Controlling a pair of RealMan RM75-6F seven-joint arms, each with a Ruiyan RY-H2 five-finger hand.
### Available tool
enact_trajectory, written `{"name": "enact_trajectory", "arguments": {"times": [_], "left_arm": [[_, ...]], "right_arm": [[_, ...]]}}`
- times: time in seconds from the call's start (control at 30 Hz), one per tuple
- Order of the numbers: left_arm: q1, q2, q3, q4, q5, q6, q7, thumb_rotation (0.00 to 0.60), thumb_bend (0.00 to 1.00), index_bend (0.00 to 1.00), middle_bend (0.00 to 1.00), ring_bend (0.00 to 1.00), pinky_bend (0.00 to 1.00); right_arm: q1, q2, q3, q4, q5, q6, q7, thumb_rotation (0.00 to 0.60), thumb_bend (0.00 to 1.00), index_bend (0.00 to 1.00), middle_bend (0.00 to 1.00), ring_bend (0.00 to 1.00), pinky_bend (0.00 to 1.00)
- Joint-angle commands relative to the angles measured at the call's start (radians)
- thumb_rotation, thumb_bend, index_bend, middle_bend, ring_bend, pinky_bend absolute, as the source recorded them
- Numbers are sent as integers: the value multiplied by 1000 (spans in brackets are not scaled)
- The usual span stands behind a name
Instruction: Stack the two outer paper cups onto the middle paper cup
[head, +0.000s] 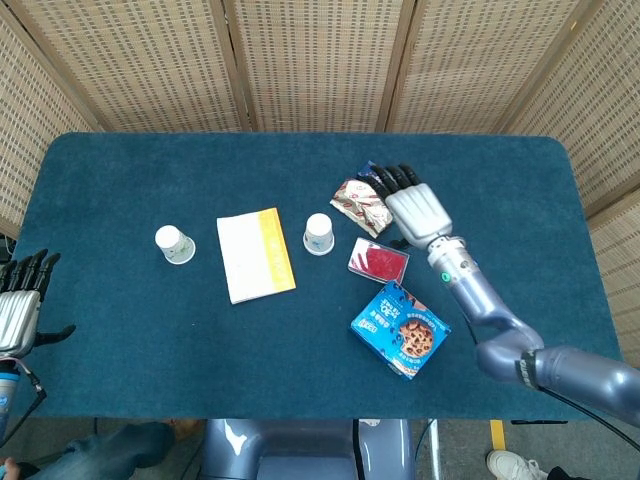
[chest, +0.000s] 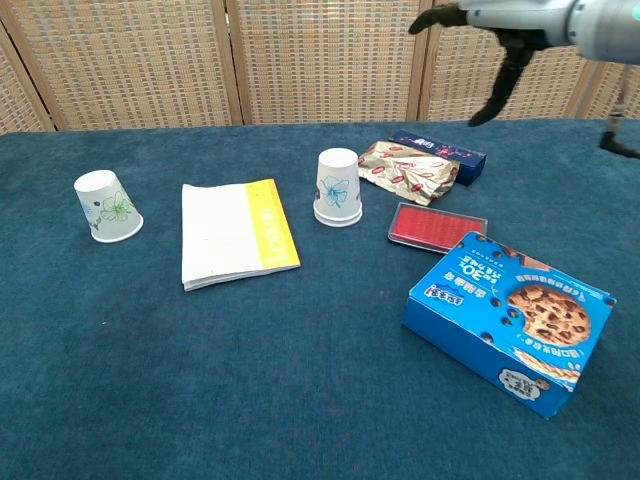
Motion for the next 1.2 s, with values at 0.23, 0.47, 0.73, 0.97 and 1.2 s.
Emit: {"name": "enact_trajectory", "arguments": {"times": [0.23,0.47,0.73,0.97,1.2], "left_arm": [[-119,-7,-54,91,31,-103,-22,600,0,0,0,0,0],[-225,-3,-67,154,63,-233,-55,600,0,0,0,0,4],[-395,-104,-56,359,115,-445,-184,600,0,52,7,19,139],[-462,-224,-40,515,143,-491,-298,600,6,155,90,94,171],[-506,-287,-29,606,138,-533,-319,600,109,205,140,138,220]], "right_arm": [[-377,89,-209,36,-350,411,200,600,0,0,0,0,0],[-508,111,-252,-32,-400,529,191,600,0,0,0,0,0],[-629,106,-260,-64,-449,631,169,600,0,0,0,0,0],[-645,109,-226,-61,-447,604,179,600,0,0,0,0,0],[-655,107,-197,-52,-444,574,175,600,0,0,0,0,0]]}}
